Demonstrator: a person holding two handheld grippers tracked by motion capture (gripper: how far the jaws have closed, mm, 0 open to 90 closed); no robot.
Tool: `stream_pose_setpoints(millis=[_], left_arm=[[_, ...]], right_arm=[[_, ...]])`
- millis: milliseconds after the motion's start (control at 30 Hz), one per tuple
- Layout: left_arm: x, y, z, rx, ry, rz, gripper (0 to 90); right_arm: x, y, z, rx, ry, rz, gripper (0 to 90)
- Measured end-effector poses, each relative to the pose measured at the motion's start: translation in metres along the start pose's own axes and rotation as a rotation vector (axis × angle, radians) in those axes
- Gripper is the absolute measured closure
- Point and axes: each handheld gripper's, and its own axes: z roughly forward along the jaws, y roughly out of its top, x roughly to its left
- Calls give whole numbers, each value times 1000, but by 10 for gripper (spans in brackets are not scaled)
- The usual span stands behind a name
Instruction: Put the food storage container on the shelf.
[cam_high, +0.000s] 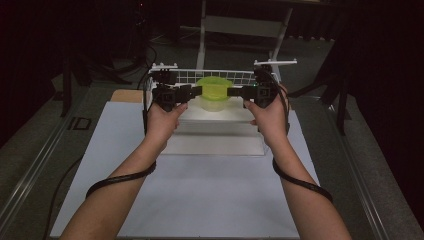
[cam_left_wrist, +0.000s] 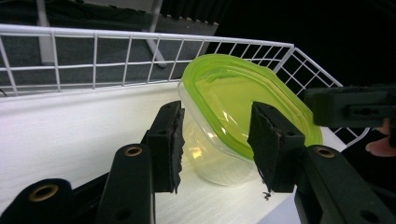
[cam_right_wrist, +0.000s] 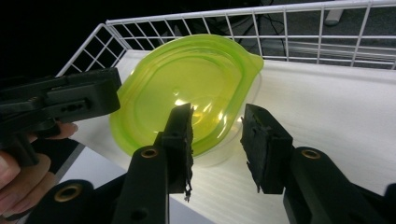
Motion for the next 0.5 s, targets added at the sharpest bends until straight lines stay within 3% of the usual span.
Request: stream_pose_setpoints(millis=[200, 300, 433, 500], left_arm=[[0, -4, -12, -35, -15, 11, 502], [-4, -6, -18, -42, -4, 65, 467], [-5, -8, -28, -60, -35, 92, 394], [-6, -9, -34, -63, -79, 95, 390]], right_arm=[[2, -1, -8, -19, -4, -22, 545], [4, -4, -11, -22, -9, -75, 461], [9, -12, -16, -55, 5, -157, 270], [11, -14, -19, -53, 25, -180, 230]])
